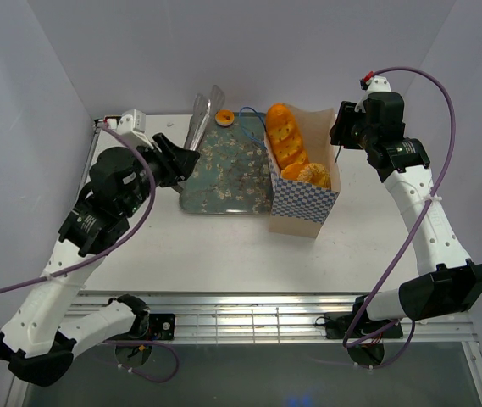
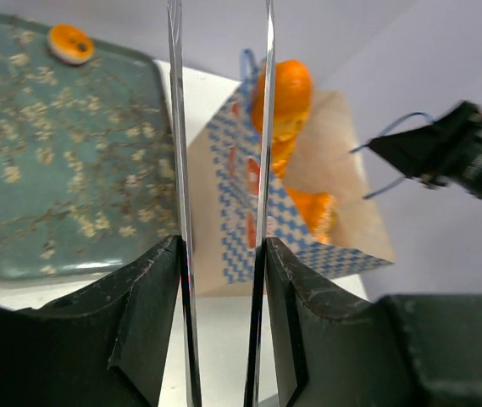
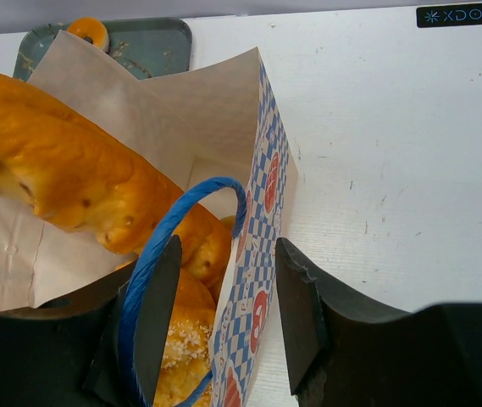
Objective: Place the fake bread into the paper bag
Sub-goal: Place the fake bread in the paper bag, then pick up the fake bread from the plate.
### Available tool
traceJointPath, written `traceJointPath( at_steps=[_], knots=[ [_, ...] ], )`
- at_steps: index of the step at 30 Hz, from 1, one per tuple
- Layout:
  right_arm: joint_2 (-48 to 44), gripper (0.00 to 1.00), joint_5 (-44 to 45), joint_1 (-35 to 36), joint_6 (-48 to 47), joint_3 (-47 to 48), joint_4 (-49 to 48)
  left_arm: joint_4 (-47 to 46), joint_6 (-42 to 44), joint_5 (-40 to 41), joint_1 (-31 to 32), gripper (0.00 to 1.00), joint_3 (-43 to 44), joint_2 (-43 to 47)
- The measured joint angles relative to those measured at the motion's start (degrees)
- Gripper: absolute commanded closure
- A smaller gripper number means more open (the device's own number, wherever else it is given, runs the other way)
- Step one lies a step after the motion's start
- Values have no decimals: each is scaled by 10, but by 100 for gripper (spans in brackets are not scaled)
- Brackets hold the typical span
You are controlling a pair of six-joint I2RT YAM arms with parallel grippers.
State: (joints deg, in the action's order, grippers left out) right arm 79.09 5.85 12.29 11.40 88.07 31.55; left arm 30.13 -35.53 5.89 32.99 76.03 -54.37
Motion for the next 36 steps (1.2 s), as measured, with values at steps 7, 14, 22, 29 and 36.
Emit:
traceJointPath(
  at_steps=[7, 14, 22, 29, 36],
  knots=[
    [0, 46, -1, 0, 0, 0, 0, 7, 13, -10, -85, 49, 0, -79],
    [0, 46, -1, 0, 0, 0, 0, -77, -26, -155, -238, 49, -43, -184],
    [0, 46, -1, 0, -1, 0, 0, -208, -118, -341, -297, 48, -72, -345],
    [0, 46, -1, 0, -3, 0, -1, -347, -226, -453, -310, 46, -73, -479],
    [0, 46, 0, 0, -7, -2, -1, -428, -310, -495, -312, 46, -47, -573]
  ],
)
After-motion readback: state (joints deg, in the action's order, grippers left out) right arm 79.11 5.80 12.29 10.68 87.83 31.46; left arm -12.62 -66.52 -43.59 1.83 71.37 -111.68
